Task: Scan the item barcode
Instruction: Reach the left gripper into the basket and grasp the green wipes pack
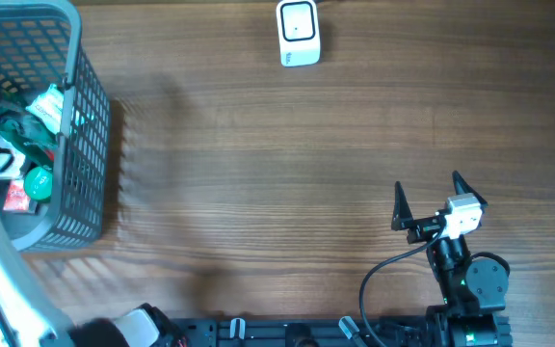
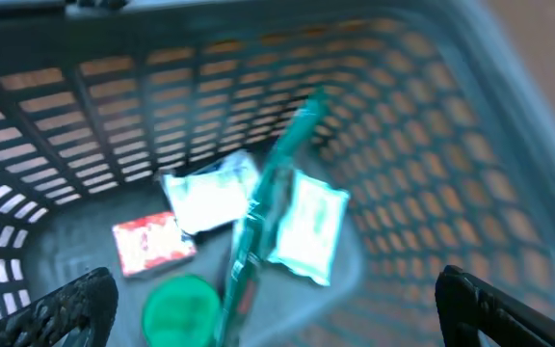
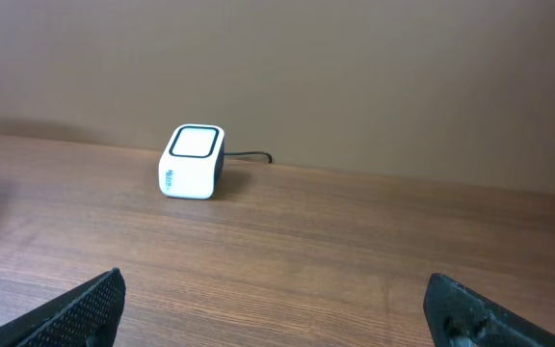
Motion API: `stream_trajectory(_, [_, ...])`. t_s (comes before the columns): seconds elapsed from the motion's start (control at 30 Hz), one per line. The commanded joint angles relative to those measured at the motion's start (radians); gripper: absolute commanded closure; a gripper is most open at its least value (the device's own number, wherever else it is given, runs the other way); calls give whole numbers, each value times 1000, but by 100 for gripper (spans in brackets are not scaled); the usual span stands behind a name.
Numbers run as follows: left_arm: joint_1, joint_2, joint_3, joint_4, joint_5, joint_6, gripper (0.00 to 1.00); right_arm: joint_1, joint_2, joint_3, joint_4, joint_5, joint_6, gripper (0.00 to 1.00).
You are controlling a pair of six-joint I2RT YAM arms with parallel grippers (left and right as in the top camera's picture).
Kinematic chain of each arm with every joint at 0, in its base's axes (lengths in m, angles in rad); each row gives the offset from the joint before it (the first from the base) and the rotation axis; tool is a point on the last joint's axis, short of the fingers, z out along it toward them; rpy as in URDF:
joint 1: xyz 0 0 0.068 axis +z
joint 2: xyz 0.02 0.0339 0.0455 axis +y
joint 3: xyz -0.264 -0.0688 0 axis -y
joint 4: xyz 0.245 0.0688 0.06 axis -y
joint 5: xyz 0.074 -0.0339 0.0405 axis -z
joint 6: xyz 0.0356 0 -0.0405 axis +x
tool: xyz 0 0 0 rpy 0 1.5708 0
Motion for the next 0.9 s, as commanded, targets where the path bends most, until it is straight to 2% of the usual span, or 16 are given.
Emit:
stream_trajectory(0.0, [32, 156, 8, 21, 53, -23, 0, 3, -9, -1, 4, 14, -4, 0])
stream_trajectory(0.13, [31, 288, 8, 59, 56, -19, 0, 3, -9, -1, 4, 14, -4, 0])
stream_trajectory(0.27, [31, 404, 8, 169, 164, 94, 0, 3, -9, -1, 4, 14, -4, 0])
stream_trajectory(0.57, [21, 588, 8, 223, 344, 109, 2, 3, -9, -1, 4, 14, -4, 0])
stream_trajectory(0.6, [16, 600, 8, 223, 362, 109, 8, 3, -9, -1, 4, 14, -4, 0])
stream_trajectory(0.63, [10, 607, 8, 223, 380, 119, 27, 3, -9, -1, 4, 14, -4, 0])
stream_trajectory(0.7, [-6, 612, 8, 225, 412, 152, 73, 3, -9, -1, 4, 14, -4, 0])
stream_trajectory(0.73, [-14, 606, 9, 229, 418, 158, 91, 3, -9, -1, 4, 14, -4, 0])
stream_trajectory(0.77, [-17, 598, 10, 233, 418, 158, 96, 3, -9, -1, 4, 14, -4, 0])
stream_trajectory(0.87, [-16, 555, 38, 232, 417, 161, 96, 3, -9, -1, 4, 14, -4, 0])
